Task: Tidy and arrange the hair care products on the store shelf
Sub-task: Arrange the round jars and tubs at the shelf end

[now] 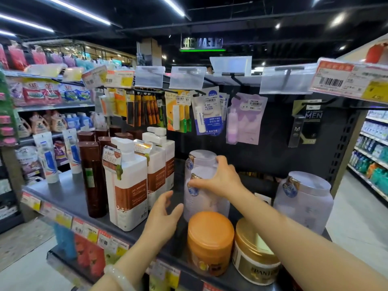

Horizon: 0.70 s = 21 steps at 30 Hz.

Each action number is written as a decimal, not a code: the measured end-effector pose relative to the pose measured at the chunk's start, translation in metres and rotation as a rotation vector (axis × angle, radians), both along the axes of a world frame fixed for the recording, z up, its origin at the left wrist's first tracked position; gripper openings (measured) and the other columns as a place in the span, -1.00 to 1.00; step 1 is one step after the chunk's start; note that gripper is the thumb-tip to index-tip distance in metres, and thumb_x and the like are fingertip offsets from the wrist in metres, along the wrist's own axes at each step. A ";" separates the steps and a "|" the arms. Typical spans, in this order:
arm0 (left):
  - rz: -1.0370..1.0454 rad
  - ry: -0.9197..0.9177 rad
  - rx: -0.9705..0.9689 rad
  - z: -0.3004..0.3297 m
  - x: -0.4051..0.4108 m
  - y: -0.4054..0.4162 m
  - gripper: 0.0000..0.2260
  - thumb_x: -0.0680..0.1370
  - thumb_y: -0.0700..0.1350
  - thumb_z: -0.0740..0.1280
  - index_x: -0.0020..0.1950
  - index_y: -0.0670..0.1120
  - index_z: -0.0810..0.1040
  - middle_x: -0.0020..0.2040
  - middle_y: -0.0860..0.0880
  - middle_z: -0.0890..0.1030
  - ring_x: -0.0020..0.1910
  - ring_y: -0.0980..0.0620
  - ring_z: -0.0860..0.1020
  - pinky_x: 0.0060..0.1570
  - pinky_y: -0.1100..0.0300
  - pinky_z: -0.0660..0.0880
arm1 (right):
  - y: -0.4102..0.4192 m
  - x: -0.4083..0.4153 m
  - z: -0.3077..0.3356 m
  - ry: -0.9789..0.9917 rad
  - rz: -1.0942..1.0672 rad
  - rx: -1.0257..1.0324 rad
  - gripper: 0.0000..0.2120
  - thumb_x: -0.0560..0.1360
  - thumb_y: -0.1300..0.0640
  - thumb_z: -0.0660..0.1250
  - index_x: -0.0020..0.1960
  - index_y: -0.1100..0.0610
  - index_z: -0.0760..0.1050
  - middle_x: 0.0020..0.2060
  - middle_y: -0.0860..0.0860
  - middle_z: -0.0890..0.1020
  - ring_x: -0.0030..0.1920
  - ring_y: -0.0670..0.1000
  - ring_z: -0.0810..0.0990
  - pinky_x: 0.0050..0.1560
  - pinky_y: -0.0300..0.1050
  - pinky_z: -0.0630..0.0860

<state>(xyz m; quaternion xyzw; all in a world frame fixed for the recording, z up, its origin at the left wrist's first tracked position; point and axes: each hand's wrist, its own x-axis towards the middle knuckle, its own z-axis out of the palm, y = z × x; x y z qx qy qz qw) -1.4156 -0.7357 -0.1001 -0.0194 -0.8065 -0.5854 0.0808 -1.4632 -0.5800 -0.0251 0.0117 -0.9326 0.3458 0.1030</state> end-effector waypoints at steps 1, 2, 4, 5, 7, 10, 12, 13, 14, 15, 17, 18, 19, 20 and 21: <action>-0.019 -0.004 -0.025 0.001 -0.005 -0.001 -0.50 0.52 -0.07 0.31 0.43 -0.02 0.24 0.45 -0.05 0.30 0.42 -0.02 0.28 0.34 0.04 0.29 | -0.004 -0.001 -0.002 0.012 0.013 -0.006 0.00 0.17 -0.22 0.52 0.41 0.06 0.09 0.30 0.14 0.31 0.30 0.16 0.36 0.24 0.08 0.45; -0.049 -0.018 -0.040 0.002 -0.011 0.000 -0.47 0.50 -0.06 0.35 0.42 -0.02 0.24 0.44 -0.05 0.31 0.42 -0.03 0.29 0.35 0.03 0.29 | -0.006 -0.001 -0.004 0.026 0.030 -0.012 0.01 0.17 -0.22 0.52 0.42 0.06 0.08 0.31 0.13 0.30 0.30 0.15 0.35 0.24 0.05 0.45; -0.112 -0.045 -0.021 0.003 -0.018 0.002 -0.45 0.45 -0.05 0.41 0.38 0.00 0.28 0.41 -0.05 0.38 0.37 -0.02 0.36 0.36 -0.02 0.33 | -0.002 0.000 -0.004 0.018 0.059 -0.070 0.03 0.17 -0.19 0.54 0.44 0.05 0.05 0.33 0.10 0.30 0.31 0.11 0.34 0.22 0.01 0.44; -0.126 -0.046 -0.009 0.003 -0.021 0.002 -0.44 0.42 -0.05 0.44 0.35 0.01 0.30 0.39 -0.05 0.41 0.34 -0.01 0.39 0.35 -0.04 0.35 | 0.004 0.001 -0.004 -0.008 0.075 -0.139 0.04 0.18 -0.14 0.56 0.45 0.05 0.03 0.32 0.08 0.32 0.30 0.08 0.36 0.19 -0.02 0.46; -0.139 -0.037 -0.017 0.001 -0.023 0.002 -0.35 0.37 -0.04 0.48 0.38 -0.02 0.27 0.39 -0.04 0.39 0.34 -0.01 0.39 0.35 0.00 0.35 | 0.021 0.005 -0.006 -0.114 0.132 -0.309 0.00 0.23 0.02 0.57 0.46 0.07 0.02 0.24 0.04 0.40 0.21 0.02 0.42 0.05 -0.13 0.51; -0.179 -0.017 -0.069 -0.004 -0.025 0.001 -0.18 0.31 0.00 0.52 0.45 -0.06 0.17 0.43 -0.03 0.33 0.39 -0.01 0.33 0.35 0.09 0.32 | 0.039 0.011 -0.016 -0.264 0.182 -0.273 -0.17 0.24 0.13 0.57 0.38 0.13 0.22 0.07 -0.03 0.48 0.10 0.01 0.52 -0.09 -0.14 0.58; -0.152 0.008 -0.083 -0.006 -0.027 0.002 -0.16 0.28 0.03 0.53 0.45 -0.04 0.17 0.43 -0.03 0.33 0.38 0.00 0.34 0.34 0.07 0.34 | 0.040 0.010 -0.022 -0.237 0.165 -0.186 -0.27 0.24 0.10 0.57 0.31 0.11 0.31 0.08 -0.02 0.49 0.09 0.02 0.53 -0.11 -0.11 0.59; -0.136 0.028 -0.076 -0.006 -0.027 0.003 -0.18 0.28 0.02 0.53 0.43 -0.03 0.19 0.42 -0.02 0.36 0.36 0.01 0.36 0.32 0.09 0.35 | 0.040 0.009 -0.023 -0.209 0.150 -0.168 -0.29 0.24 0.08 0.57 0.29 0.10 0.33 0.10 0.00 0.50 0.10 0.03 0.53 -0.05 -0.07 0.60; -0.126 0.043 -0.067 -0.006 -0.028 0.003 -0.20 0.29 -0.01 0.53 0.43 -0.02 0.21 0.40 -0.02 0.37 0.35 0.01 0.38 0.30 0.10 0.36 | 0.038 0.007 -0.024 -0.191 0.140 -0.164 -0.30 0.23 0.06 0.57 0.28 0.09 0.34 0.12 0.01 0.51 0.12 0.04 0.53 0.04 0.00 0.59; -0.121 0.048 -0.058 -0.006 -0.030 0.003 -0.21 0.30 -0.03 0.53 0.43 -0.01 0.21 0.40 -0.02 0.38 0.34 0.01 0.38 0.29 0.10 0.37 | 0.036 0.005 -0.025 -0.178 0.135 -0.170 -0.31 0.23 0.05 0.57 0.27 0.09 0.35 0.14 0.02 0.52 0.14 0.05 0.52 0.10 0.06 0.57; -0.125 0.056 -0.026 -0.007 -0.032 0.000 -0.24 0.33 -0.08 0.52 0.44 -0.01 0.20 0.39 -0.01 0.38 0.35 0.01 0.37 0.31 0.07 0.37 | 0.031 0.001 -0.028 -0.171 0.148 -0.197 -0.29 0.23 0.06 0.57 0.29 0.08 0.34 0.19 0.04 0.52 0.17 0.07 0.52 0.15 0.11 0.55; -0.127 0.065 -0.008 -0.008 -0.033 -0.002 -0.25 0.35 -0.10 0.50 0.44 0.00 0.21 0.40 -0.01 0.37 0.35 0.02 0.36 0.33 0.05 0.36 | 0.028 -0.001 -0.029 -0.172 0.158 -0.203 -0.28 0.24 0.06 0.56 0.31 0.08 0.32 0.21 0.05 0.51 0.19 0.08 0.51 0.16 0.11 0.54; -0.123 0.075 0.004 -0.010 -0.034 -0.005 -0.26 0.36 -0.11 0.50 0.45 0.00 0.21 0.41 -0.01 0.37 0.36 0.02 0.35 0.34 0.01 0.35 | 0.024 -0.004 -0.031 -0.173 0.164 -0.202 -0.26 0.24 0.06 0.56 0.33 0.09 0.31 0.22 0.05 0.50 0.20 0.08 0.50 0.17 0.11 0.53; -0.112 0.079 0.014 -0.011 -0.035 -0.007 -0.26 0.36 -0.12 0.49 0.45 0.00 0.20 0.42 -0.02 0.37 0.37 0.02 0.35 0.36 -0.02 0.34 | 0.021 -0.007 -0.031 -0.175 0.166 -0.196 -0.25 0.24 0.06 0.56 0.34 0.09 0.30 0.24 0.05 0.50 0.21 0.08 0.50 0.19 0.10 0.53; -0.099 0.082 0.017 -0.012 -0.037 -0.009 -0.26 0.37 -0.12 0.49 0.46 0.00 0.20 0.42 -0.02 0.37 0.37 0.01 0.35 0.36 -0.05 0.34 | 0.018 -0.011 -0.032 -0.172 0.171 -0.194 -0.24 0.24 0.05 0.56 0.35 0.09 0.30 0.25 0.05 0.50 0.22 0.07 0.50 0.19 0.10 0.52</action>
